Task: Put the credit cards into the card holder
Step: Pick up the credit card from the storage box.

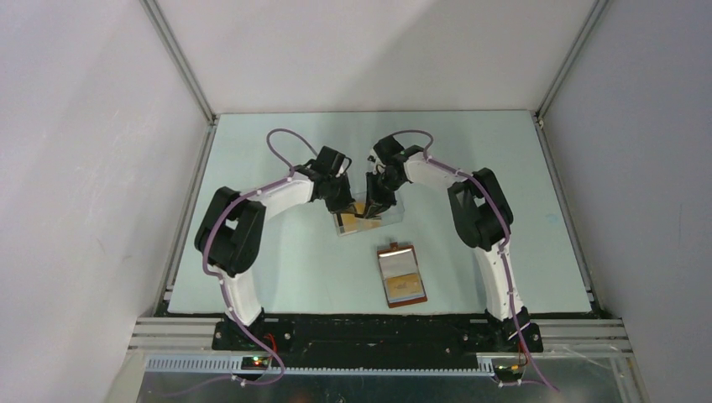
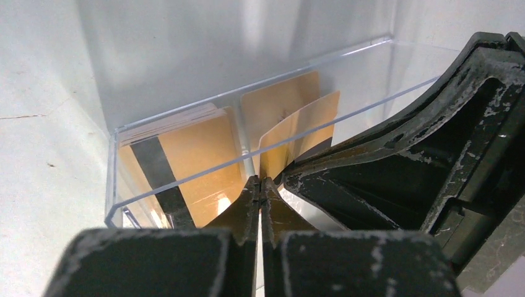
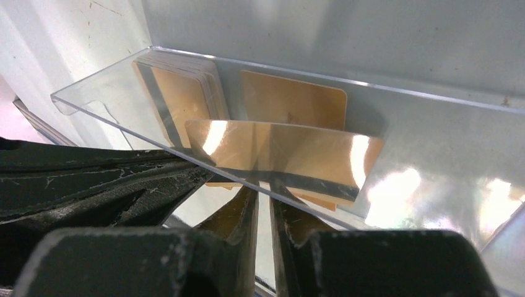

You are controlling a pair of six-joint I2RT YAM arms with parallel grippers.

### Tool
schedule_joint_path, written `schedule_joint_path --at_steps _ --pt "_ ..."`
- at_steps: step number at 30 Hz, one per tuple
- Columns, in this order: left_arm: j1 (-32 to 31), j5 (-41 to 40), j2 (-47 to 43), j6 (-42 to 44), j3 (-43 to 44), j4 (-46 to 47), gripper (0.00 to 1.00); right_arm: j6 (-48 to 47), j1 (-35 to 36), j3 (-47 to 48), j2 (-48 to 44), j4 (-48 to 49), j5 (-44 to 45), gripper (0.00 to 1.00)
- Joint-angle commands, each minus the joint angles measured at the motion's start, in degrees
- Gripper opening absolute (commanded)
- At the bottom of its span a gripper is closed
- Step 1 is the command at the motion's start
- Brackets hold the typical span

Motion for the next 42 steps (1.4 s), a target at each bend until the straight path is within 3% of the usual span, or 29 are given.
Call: schedule_joint_path --at_steps 1,8,16,22,32,42 --pt "-0.5 3.6 -3.2 -0.9 0.3 3.9 0.00 0.3 -0.7 -1.0 -4.2 0.5 0.5 0.17" --pt "-0.2 3.6 -6.9 -1.0 -1.2 4.6 0.00 -1.3 -3.7 -2.1 -11.0 -1.8 0.8 0.21" --pt "0.8 5.1 -11.5 -1.6 -3.0 6.0 0.00 -1.3 -7.0 -9.7 -19.4 2.5 -1.5 0.59" --pt "1.3 5.4 -16.5 -1.7 -4.5 6.9 0.00 -1.0 -8.5 -12.3 -24.2 4.8 -3.8 0.75" --pt "2.2 5.8 -18.6 -2.0 -5.9 6.9 0.00 -0.6 -9.1 -13.2 -25.1 5.5 -7.0 0.79" --pt "2.6 10.0 -28.9 -3.8 -6.6 7.3 0.00 1.5 -12.7 -18.4 -32.2 9.9 -15.0 0.88"
